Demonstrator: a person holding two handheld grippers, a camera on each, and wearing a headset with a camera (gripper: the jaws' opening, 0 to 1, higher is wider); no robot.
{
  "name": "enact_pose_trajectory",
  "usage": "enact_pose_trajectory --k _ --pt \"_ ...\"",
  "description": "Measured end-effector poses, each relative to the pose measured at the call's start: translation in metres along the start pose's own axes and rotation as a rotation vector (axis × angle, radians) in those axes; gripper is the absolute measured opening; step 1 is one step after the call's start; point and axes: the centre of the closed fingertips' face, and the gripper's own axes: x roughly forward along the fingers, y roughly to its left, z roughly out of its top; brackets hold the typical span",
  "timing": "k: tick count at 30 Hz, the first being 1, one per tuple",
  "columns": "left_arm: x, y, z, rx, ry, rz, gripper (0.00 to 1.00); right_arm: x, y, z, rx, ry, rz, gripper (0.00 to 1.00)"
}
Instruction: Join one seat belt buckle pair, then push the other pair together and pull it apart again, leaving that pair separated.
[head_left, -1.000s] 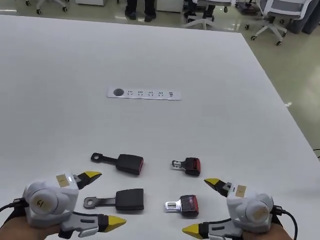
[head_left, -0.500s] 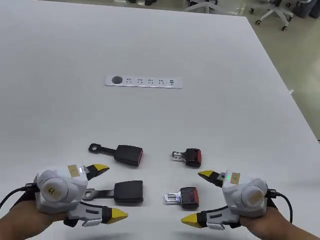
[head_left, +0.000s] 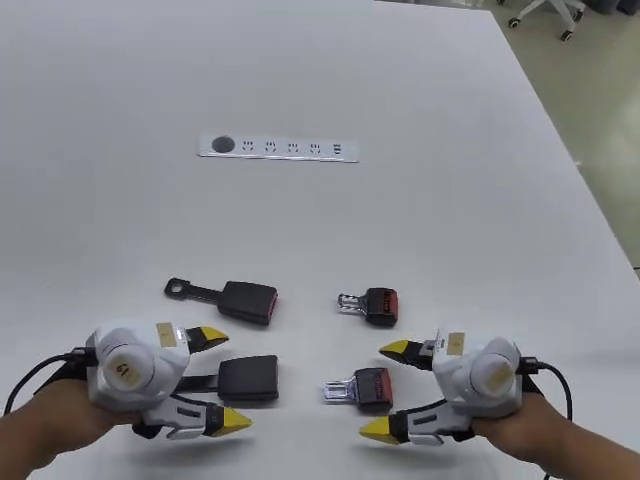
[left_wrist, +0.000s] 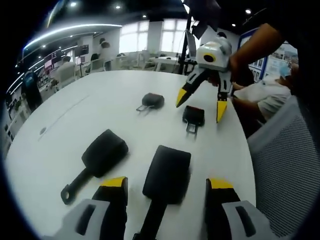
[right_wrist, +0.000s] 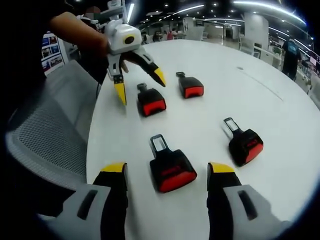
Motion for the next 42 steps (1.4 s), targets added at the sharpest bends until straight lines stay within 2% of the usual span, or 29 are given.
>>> enact_pose_trajectory --k 1,5,7,10,13,14,15,16,18,19,21,33,42 --pt "0.001 -0.002 -0.001 0.008 0.011 -0.011 0.62 0.002 -0.001 -0.001 -0.004 0.003 0.004 0.63" --pt "0.007 0.001 -0.003 0.01 0.004 -0.024 0.57 0.004 -0.001 -0.004 -0.033 0.03 0.024 0.59" --pt "0.01 0.0 -0.008 0.039 0.032 -0.04 0.54 0.006 -0.001 -0.005 -0.038 0.036 0.03 0.58" --pt "0.014 -0.001 -0.011 0.055 0.042 -0.055 0.51 0.005 0.0 -0.005 -0.05 0.05 0.045 0.55" --pt "0.015 0.002 -0.01 0.076 0.033 -0.053 0.49 0.007 0.0 -0.008 -0.063 0.067 0.05 0.52" --pt "0.016 0.003 -0.009 0.094 0.036 -0.054 0.47 0.007 0.0 -0.009 -0.065 0.071 0.053 0.5" --pt "0.016 0.006 -0.01 0.138 0.05 -0.046 0.45 0.006 0.0 -0.008 -0.075 0.07 0.051 0.49" --pt "0.017 0.005 -0.008 0.123 0.036 -0.054 0.43 0.006 -0.001 -0.007 -0.087 0.073 0.045 0.47" --pt "0.015 0.006 -0.009 0.123 0.043 -0.057 0.41 0.007 -0.003 -0.008 -0.098 0.076 0.037 0.42" --pt "0.014 0.005 -0.008 0.129 0.039 -0.065 0.35 0.007 -0.004 -0.009 -0.1 0.078 0.032 0.41" --pt "0.013 0.003 -0.009 0.145 0.043 -0.069 0.35 0.006 -0.007 -0.01 -0.121 0.088 0.014 0.37" --pt "0.011 0.0 -0.014 0.204 0.08 -0.124 0.34 0.007 -0.008 -0.011 -0.09 0.091 0.029 0.36" --pt "0.014 0.003 -0.016 0.199 0.117 -0.135 0.34 0.01 -0.008 -0.013 -0.092 0.102 0.017 0.35"
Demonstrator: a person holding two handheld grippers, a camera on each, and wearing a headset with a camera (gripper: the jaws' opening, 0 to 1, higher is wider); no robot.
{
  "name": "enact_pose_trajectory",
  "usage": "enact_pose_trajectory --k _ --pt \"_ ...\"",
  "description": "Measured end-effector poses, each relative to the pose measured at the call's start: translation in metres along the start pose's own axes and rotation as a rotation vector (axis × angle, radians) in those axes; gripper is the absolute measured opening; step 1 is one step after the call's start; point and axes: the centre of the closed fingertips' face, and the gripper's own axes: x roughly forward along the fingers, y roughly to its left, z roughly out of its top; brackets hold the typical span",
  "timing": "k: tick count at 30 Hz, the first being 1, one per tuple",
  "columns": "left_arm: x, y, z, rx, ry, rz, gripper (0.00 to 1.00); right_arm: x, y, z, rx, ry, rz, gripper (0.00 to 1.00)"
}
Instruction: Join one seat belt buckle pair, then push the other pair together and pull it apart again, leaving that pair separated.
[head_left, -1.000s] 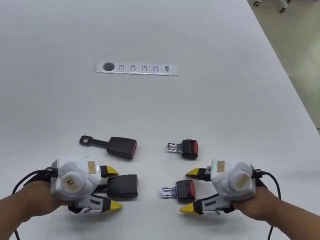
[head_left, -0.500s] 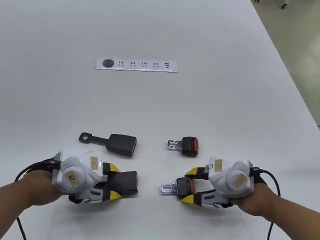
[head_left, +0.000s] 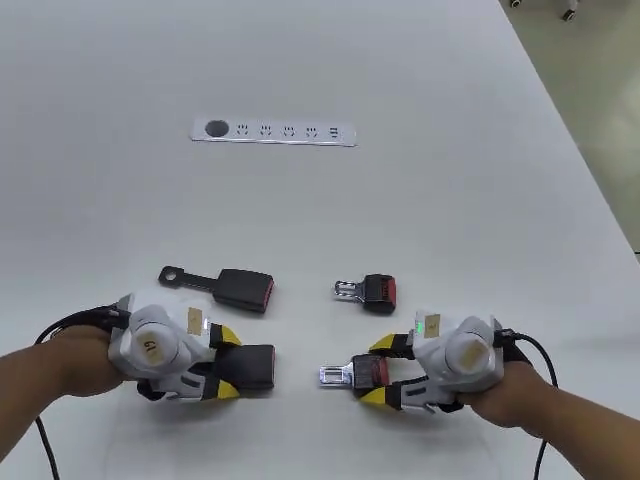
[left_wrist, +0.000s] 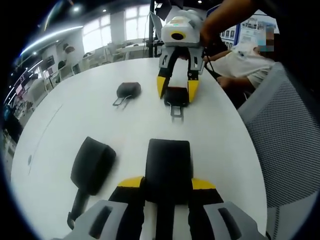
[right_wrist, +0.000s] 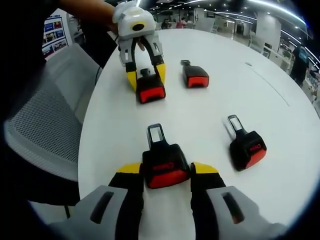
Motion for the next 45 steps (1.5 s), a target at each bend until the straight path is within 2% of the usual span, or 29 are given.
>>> enact_pose_trajectory --k 10,24,28,30,39,43,45 --pt "0.001 0.003 -0.001 -0.008 0.019 -0.002 0.34 0.025 0.01 0.027 0.013 -0.046 0.012 0.35" --pt "0.002 0.003 0.002 -0.001 0.043 -0.01 0.34 0.038 0.009 0.054 0.033 -0.073 0.006 0.35" --pt "0.002 0.004 0.001 0.002 0.046 -0.01 0.34 0.045 0.014 0.064 0.033 -0.08 0.016 0.35" --pt "0.002 0.004 0.001 0.001 0.046 -0.01 0.34 0.046 0.015 0.064 0.005 -0.064 0.011 0.35" --pt "0.003 0.004 0.0 -0.001 0.045 -0.011 0.33 0.047 0.015 0.067 0.038 -0.067 0.022 0.35" --pt "0.003 0.004 0.0 -0.003 0.049 -0.013 0.33 0.051 0.016 0.069 0.028 -0.065 0.008 0.35" --pt "0.003 0.003 0.0 0.002 0.049 -0.019 0.33 0.054 0.016 0.073 0.048 -0.079 0.008 0.35"
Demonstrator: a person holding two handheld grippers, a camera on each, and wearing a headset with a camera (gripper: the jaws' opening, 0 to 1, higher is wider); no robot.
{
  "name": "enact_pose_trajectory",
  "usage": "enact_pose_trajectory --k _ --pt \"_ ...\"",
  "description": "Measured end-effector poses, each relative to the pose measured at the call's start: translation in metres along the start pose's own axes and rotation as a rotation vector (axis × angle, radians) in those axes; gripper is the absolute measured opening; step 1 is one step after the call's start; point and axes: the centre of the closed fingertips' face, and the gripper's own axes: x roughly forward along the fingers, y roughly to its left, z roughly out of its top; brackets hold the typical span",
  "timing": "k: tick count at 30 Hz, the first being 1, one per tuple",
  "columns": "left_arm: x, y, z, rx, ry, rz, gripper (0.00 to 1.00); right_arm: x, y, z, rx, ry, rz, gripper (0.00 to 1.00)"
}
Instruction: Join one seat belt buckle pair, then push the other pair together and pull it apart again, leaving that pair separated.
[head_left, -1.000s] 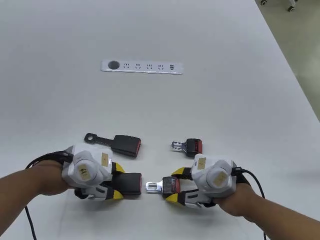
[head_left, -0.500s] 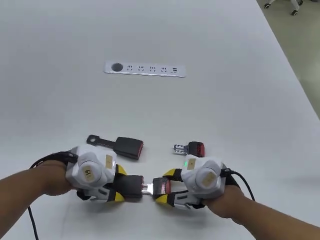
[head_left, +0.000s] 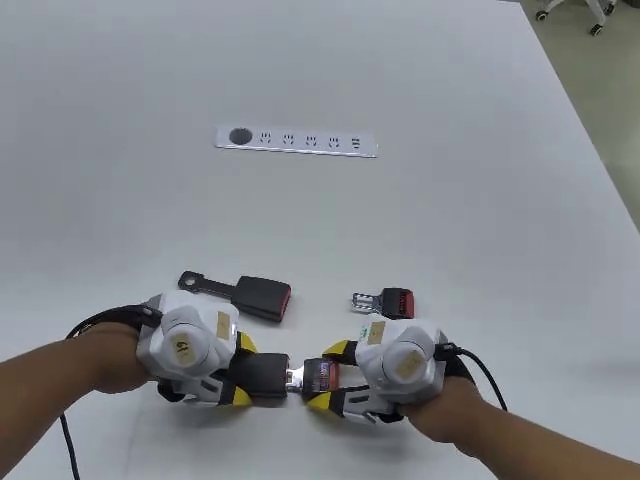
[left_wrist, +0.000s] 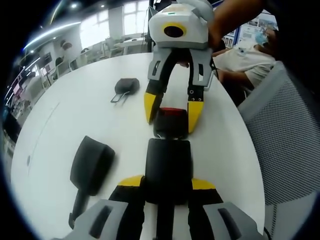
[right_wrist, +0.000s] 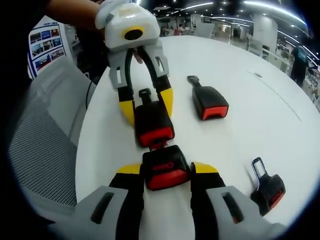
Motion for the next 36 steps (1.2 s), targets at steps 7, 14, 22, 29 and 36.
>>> enact_pose_trajectory --k 7,14,22,29,36 --pt "-0.001 -0.0001 0.0004 0.006 0.004 -0.008 0.33 0.0015 0.0011 0.0018 -0.016 0.006 -0.002 0.35" --pt "-0.0002 0.0011 -0.0009 0.006 0.011 -0.008 0.33 0.0056 0.0001 0.0054 -0.018 0.012 -0.005 0.35" --pt "0.0005 0.0043 -0.0007 0.003 0.011 -0.011 0.33 0.0056 0.0031 0.0029 -0.027 0.026 -0.01 0.35" --pt "0.0001 0.0037 0.0005 0.005 0.002 -0.013 0.33 0.0072 0.0036 0.0025 -0.043 0.015 0.001 0.34" --pt "0.0002 0.0035 -0.0008 0.009 -0.024 -0.014 0.33 0.007 0.0021 0.0028 -0.057 -0.01 0.009 0.34"
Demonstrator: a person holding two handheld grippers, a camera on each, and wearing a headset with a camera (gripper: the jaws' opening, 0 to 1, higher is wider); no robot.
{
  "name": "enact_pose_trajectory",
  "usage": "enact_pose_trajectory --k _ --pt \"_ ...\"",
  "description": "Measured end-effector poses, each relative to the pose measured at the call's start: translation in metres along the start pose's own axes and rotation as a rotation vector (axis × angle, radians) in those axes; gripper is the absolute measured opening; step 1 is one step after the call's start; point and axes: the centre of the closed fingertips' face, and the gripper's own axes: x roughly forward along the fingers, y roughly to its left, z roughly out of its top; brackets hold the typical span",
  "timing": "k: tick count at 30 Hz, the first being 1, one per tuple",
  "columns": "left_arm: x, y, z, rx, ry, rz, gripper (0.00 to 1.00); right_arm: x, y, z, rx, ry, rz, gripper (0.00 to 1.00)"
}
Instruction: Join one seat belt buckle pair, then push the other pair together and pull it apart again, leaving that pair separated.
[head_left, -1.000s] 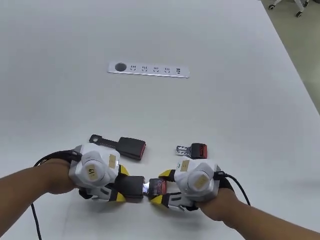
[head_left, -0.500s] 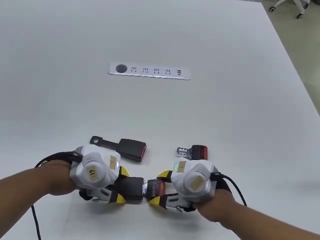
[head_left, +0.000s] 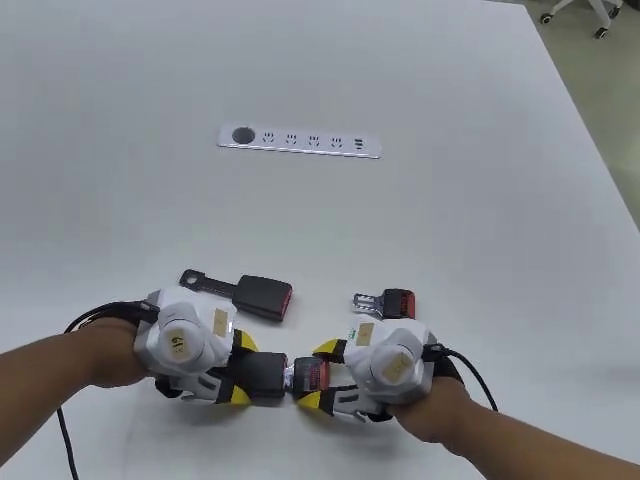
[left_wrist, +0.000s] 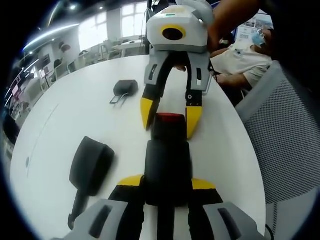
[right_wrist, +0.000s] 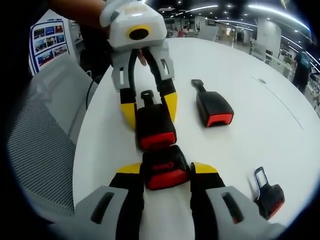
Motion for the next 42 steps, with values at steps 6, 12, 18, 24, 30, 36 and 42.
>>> enact_pose_trajectory --k 6,12,18,24,30,36,42 --pt "-0.001 0.0 -0.001 -0.004 -0.037 -0.008 0.33 -0.001 0.0 0.001 -0.001 -0.031 0.015 0.34" --pt "-0.002 -0.002 0.0 -0.023 -0.074 -0.033 0.33 0.001 -0.001 -0.002 -0.015 -0.076 0.041 0.34" --pt "-0.002 -0.005 0.001 -0.004 -0.088 -0.038 0.33 -0.001 0.0 -0.001 -0.077 -0.09 0.043 0.33" --pt "-0.002 -0.005 0.002 -0.014 -0.108 -0.048 0.33 -0.006 0.002 0.004 -0.059 -0.126 0.05 0.33" --pt "-0.003 -0.005 0.003 -0.021 -0.12 -0.056 0.33 -0.007 -0.001 0.003 -0.052 -0.138 0.069 0.33" --pt "-0.003 -0.006 0.006 -0.012 -0.125 -0.062 0.33 -0.009 -0.001 0.003 -0.039 -0.157 0.078 0.33" --pt "-0.003 -0.005 0.005 -0.013 -0.14 -0.062 0.33 -0.011 -0.002 0.002 -0.031 -0.167 0.079 0.32"
